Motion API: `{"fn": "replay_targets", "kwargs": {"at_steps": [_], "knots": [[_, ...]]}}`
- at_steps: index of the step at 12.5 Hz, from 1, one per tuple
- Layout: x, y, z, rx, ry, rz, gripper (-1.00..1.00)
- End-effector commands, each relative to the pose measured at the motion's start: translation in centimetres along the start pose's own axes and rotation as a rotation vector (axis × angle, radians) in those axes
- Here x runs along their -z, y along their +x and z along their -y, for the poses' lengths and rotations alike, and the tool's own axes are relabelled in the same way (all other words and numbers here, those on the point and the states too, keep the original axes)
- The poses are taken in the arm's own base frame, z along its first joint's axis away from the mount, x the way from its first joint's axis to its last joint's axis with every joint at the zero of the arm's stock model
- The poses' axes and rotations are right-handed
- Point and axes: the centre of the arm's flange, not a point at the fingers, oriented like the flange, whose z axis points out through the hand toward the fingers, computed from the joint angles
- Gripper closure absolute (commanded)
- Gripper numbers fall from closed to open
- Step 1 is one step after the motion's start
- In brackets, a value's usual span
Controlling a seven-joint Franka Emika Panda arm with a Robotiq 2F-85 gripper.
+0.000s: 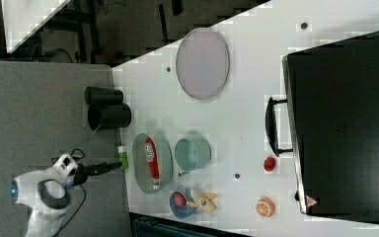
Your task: Pick ketchup from strainer and place it on the table
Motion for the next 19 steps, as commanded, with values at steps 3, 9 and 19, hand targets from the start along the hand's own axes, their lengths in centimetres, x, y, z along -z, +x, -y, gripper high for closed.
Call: {"fn": "replay_targets", "kwargs": {"at_steps": [3, 9, 19], "knots": [[-8.4, 1.0, -4.2, -0.161, -0.038, 0.047, -1.0], [-14.7, 0.9, -4.3, -0.11, -0.038, 0.054, -1.0], [-14.8, 0.8, -2.5, -0.066, -0.067, 0.009, -0.13]]}}
